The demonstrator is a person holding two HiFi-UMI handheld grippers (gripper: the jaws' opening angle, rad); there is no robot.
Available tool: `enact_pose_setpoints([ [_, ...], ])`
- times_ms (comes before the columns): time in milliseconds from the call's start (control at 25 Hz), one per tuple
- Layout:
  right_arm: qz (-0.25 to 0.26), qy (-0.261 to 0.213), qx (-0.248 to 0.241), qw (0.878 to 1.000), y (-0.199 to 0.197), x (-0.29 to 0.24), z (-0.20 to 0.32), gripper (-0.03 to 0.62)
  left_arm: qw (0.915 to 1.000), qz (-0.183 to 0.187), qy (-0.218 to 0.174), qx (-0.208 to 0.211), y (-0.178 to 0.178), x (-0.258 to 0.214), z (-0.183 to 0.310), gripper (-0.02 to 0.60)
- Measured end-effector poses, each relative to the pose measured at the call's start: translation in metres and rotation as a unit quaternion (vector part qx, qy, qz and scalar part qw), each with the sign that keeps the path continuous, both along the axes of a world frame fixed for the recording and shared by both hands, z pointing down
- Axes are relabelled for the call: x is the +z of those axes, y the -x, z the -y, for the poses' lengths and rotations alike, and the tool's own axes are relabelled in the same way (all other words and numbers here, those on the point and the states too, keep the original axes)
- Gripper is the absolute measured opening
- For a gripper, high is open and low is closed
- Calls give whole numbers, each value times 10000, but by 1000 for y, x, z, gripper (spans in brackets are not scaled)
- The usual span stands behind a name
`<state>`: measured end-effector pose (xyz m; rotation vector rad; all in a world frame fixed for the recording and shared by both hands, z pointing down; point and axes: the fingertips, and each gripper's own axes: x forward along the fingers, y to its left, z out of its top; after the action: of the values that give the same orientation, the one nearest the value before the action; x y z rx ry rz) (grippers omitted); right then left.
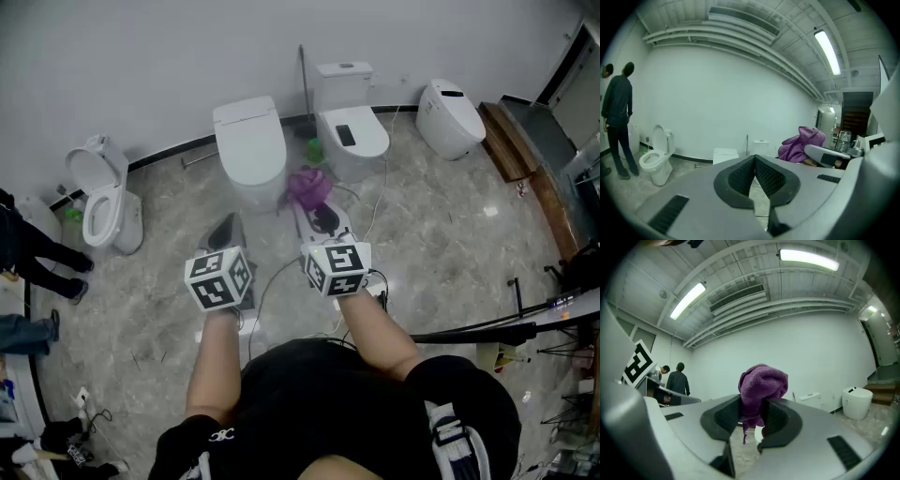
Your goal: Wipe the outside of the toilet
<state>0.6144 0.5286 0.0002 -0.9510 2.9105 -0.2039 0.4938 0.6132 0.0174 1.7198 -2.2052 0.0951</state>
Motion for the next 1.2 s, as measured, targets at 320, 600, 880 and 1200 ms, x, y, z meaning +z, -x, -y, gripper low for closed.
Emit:
enact_pose_setpoints([
  [320,-161,-67,-52,9998,-11,2,19,117,9995,256,122,-120,-11,2,14,11],
  [600,-173,-231,-283,9992,-22,-1,31,117,9993,212,76,-285,-24,3,28,11],
  [880,-162,-188,-506,9984,-35,3,42,117,9987,173,107,-473,-43,8,34,11],
  [1200,-259,-178,-838,9960,-1,11,52,117,9962,71,219,-844,-15,19,34,11],
])
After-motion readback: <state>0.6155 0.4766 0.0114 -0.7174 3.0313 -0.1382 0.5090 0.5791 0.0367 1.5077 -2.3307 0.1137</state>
